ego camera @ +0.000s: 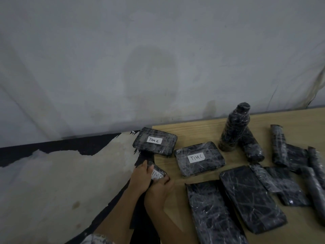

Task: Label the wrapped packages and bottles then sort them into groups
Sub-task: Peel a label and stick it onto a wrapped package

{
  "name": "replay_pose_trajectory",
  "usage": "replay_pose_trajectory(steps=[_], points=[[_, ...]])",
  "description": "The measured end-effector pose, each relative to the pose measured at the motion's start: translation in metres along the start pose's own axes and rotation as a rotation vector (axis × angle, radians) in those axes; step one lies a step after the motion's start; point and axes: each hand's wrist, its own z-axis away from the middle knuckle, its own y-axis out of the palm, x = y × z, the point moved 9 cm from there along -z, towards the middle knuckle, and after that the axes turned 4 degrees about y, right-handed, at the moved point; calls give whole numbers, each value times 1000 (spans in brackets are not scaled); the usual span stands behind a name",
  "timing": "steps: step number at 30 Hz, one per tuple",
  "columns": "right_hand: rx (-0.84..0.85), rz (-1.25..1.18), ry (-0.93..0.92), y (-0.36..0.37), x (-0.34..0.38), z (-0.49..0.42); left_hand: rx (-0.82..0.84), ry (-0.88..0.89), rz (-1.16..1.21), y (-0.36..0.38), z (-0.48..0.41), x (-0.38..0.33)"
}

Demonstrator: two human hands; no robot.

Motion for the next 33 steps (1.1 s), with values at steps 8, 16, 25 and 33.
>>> replay_pose_trajectory(steps=[8,16,25,33], points=[[218,243,-29,14,-9,-22,0,-74,348,6,4,22],[163,137,-54,10,-5,-26,-52,-68,396,12,-2,32],[131,424,-27,-12,14,-28,-149,-135,443,7,0,31],[266,361,-29,-9,21,-25,-188,-152,223,8,6,31]])
